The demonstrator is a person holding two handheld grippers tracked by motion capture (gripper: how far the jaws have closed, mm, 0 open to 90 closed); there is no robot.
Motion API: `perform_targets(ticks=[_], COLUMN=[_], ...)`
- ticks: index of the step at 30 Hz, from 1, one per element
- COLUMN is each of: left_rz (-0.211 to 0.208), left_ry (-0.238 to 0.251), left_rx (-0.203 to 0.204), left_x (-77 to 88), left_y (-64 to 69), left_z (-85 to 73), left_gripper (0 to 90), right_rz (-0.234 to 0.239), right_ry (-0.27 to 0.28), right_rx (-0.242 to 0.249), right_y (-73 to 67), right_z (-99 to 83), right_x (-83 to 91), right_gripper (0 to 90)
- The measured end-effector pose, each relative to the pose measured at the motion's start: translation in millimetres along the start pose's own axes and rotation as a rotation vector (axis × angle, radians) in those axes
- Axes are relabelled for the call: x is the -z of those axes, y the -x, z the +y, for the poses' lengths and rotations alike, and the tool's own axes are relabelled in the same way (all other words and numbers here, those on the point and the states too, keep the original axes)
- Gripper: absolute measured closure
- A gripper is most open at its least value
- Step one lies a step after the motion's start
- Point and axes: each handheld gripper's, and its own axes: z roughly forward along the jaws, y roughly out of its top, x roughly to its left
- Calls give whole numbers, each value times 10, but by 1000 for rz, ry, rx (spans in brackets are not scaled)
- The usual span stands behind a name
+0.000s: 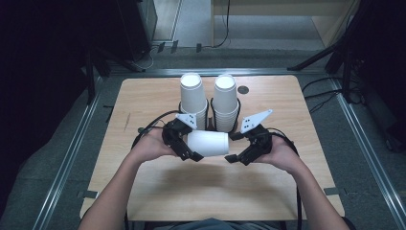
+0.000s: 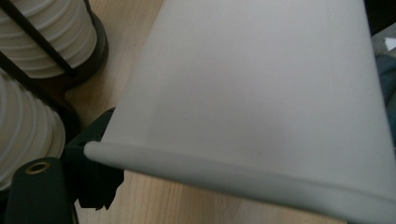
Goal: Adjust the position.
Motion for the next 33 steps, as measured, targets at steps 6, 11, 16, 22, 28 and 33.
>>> perform_targets(ticks=[6,11,16,22,28,33], left_rz=[21,25,28,21,12,13], left_ry=[-74,-122,-183,-237,-253,-262], left_rx=[-11,-17,-22,-20,-20,-25], left_x=[-62,-126,-232,-365,-436,-479], left_y=[-6,-12,-12,-15,8,28], left_z=[47,82,105,146,186,199], left_gripper=[114,115,114,113,112,104], right_rz=[-10,-20,-27,-20,-8,-3], right_ry=[-19,-28,-36,-60,-100,-137], right_rx=[12,19,25,48,76,102], right_y=[2,5,1,-11,-31,-69], right_z=[1,4,9,16,22,50], right_x=[-27,-41,-63,-134,-252,-370], right_gripper=[148,148,148,148,151,159])
